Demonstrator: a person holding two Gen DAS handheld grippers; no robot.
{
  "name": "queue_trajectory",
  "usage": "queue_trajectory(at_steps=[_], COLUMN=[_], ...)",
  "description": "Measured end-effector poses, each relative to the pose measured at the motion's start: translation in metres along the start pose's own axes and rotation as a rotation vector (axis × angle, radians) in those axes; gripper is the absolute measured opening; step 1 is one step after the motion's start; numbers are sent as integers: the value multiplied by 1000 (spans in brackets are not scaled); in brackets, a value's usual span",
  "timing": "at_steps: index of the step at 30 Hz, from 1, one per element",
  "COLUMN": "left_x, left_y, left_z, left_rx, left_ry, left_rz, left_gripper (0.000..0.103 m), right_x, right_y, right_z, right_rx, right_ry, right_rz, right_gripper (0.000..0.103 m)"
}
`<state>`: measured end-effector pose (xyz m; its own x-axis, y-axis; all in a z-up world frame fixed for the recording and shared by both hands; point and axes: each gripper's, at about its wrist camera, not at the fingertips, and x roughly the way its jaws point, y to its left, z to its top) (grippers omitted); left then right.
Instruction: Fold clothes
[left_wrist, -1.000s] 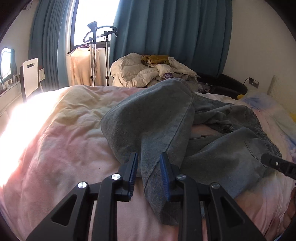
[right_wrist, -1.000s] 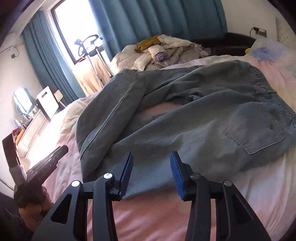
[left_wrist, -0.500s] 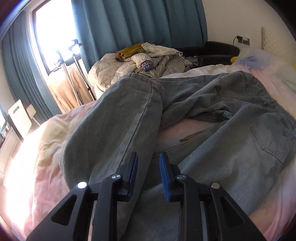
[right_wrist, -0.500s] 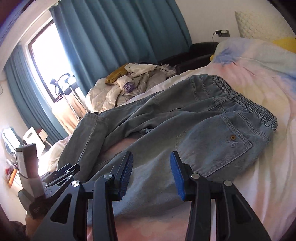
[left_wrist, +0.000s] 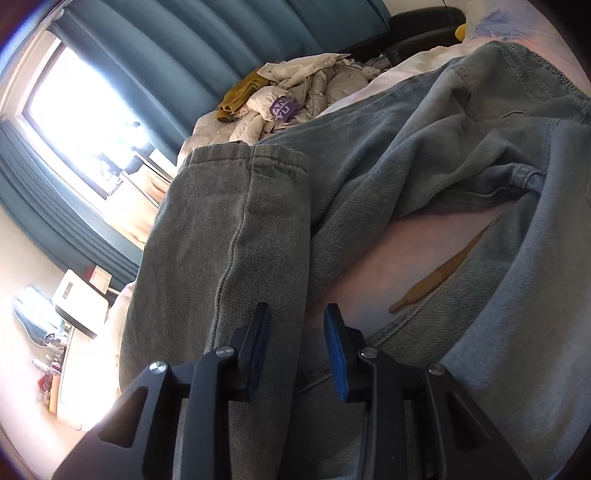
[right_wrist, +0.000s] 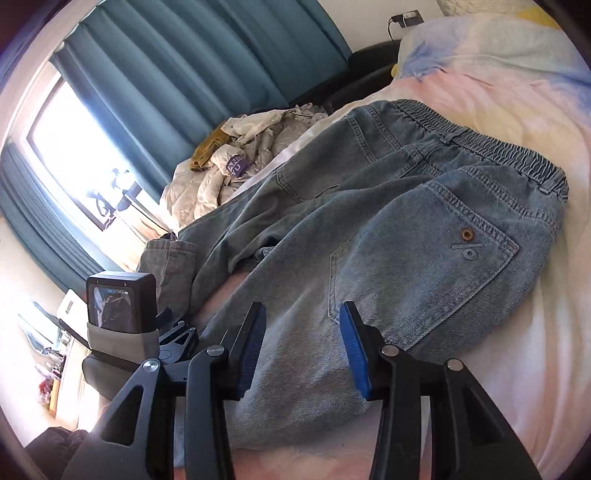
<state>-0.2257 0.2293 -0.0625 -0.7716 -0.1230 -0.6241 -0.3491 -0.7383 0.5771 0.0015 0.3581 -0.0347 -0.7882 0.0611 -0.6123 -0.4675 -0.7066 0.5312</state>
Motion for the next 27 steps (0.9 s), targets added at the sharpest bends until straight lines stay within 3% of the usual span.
queue_trajectory(at_steps=[7,9,10,11,12,21,27], left_x=[25,25,23,21,18,-54,-87], left_y=[2,16,24,32,41,153,243], left_z=[6,6,4,3,0,-44,-106], left_rx=[-29,-91,-121,-140,-161,-381,-634], left_ry=[75,75,69,67,65,-74,-114], left_rz=[58,28,29,44,45,80,129], left_gripper=[38,35,29,10,2,0,0], right_x=[13,16,17,18,18,18,13], right_y=[3,3,3,3,2,8,20], right_z=[-3,-5,-6,-6,-6,-12,-19], right_rx=[-11,-10,-8,-4,0,-19,-58], right_ry=[24,32,36,38,36,42,45], right_rz=[0,-6,-9,-10,-9,-32,-51], right_gripper=[42,42,42,42,42,42,42])
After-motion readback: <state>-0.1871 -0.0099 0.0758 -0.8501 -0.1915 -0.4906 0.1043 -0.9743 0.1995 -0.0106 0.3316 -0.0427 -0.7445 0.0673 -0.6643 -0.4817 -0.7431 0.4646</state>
